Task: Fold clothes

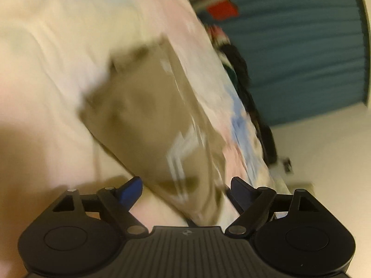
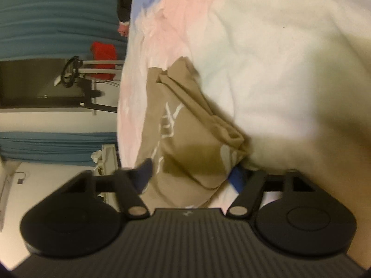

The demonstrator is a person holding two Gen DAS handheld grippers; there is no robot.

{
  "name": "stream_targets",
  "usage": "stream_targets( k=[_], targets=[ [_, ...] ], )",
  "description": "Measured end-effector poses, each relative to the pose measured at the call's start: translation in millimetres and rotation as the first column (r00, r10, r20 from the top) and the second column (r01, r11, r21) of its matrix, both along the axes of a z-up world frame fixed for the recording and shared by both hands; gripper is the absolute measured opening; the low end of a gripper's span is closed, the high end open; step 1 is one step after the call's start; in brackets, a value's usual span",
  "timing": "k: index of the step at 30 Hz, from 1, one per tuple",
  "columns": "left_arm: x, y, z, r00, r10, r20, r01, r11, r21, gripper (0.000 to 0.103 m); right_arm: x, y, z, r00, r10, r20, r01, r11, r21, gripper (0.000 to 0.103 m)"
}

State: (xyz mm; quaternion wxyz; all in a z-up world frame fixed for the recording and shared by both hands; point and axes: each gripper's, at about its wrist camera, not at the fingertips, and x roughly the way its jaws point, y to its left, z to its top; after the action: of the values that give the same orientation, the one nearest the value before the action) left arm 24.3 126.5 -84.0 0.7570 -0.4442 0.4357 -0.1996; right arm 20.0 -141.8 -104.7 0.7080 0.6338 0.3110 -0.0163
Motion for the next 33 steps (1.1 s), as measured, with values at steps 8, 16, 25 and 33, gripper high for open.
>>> stream_targets(
  k=[8, 16, 25, 33],
  targets=[
    [24, 1, -19, 0.996, 0.084, -0.014, -0.085, 0.996, -0.036, 0.073, 1, -9, 15, 0.998, 0.043, 0.050, -0.041, 0.999, -0.034, 0.021],
    [4, 30, -23, 0.968, 0.241, -0.074, -0.248, 0.961, -0.121, 0.060, 7, -13, 22, 0.997, 0.050, 0.066, -0.048, 0.998, -0.029, 0.019],
    [-6, 42, -17, 0.942, 0.329, -0.064, -0.335, 0.934, -0.128, 0.085, 6, -14, 24, 0.997, 0.043, 0.069, -0.039, 0.998, -0.052, 0.019],
    [23, 37, -30, 0.955, 0.283, -0.091, -0.292, 0.951, -0.103, 0.080, 7, -15, 23, 0.997, 0.043, 0.062, -0.041, 0.998, -0.044, 0.019]
  ],
)
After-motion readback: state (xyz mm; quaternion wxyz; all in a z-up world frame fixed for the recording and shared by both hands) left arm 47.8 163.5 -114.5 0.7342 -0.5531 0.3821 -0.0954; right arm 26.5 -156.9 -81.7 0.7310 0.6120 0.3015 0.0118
